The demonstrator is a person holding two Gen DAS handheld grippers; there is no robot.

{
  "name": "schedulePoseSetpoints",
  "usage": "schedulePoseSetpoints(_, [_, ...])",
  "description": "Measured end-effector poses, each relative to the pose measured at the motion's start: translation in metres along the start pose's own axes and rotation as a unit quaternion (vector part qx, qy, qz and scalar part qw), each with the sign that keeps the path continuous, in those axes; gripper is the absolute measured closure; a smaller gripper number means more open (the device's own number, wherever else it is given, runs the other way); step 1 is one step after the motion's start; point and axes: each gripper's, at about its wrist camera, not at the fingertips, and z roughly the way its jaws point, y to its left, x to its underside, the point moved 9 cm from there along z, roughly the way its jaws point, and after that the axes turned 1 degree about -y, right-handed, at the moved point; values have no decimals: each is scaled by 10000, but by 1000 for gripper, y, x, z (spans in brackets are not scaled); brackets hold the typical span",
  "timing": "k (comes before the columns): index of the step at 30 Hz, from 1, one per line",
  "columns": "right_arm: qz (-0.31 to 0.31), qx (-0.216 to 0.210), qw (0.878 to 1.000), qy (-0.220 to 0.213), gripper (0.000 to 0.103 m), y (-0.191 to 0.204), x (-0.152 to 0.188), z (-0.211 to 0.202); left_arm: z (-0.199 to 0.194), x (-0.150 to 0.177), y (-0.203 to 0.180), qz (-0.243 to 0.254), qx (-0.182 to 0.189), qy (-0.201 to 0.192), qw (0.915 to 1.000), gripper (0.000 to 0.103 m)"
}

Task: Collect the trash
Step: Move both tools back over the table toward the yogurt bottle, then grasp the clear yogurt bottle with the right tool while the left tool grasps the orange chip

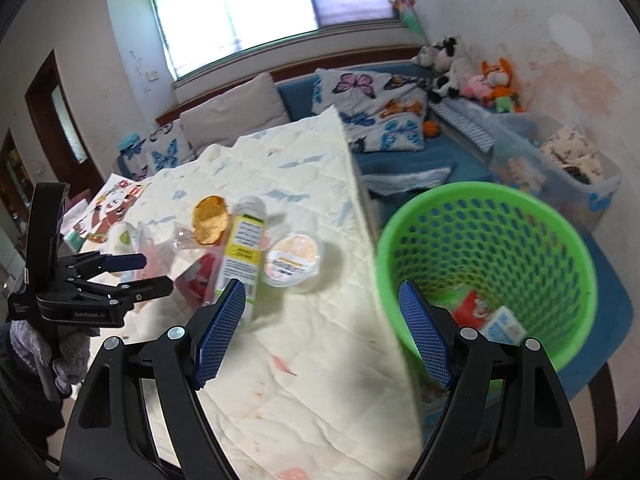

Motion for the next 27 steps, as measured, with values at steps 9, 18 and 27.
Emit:
schedulePoseSetpoints(9, [-353, -51, 9984, 447, 38, 16, 6, 45, -5, -3, 11, -208, 66, -28, 9998, 26])
schedulePoseSetpoints(18, [-459, -297, 9969, 566, 39, 28, 0, 60, -13, -9, 31, -445, -25, -108, 9989, 29])
schedulePoseSetpoints(27, [-672, -644, 9933, 684, 43, 64, -17, 82, -20, -7, 50, -591, -75, -164, 9981, 29])
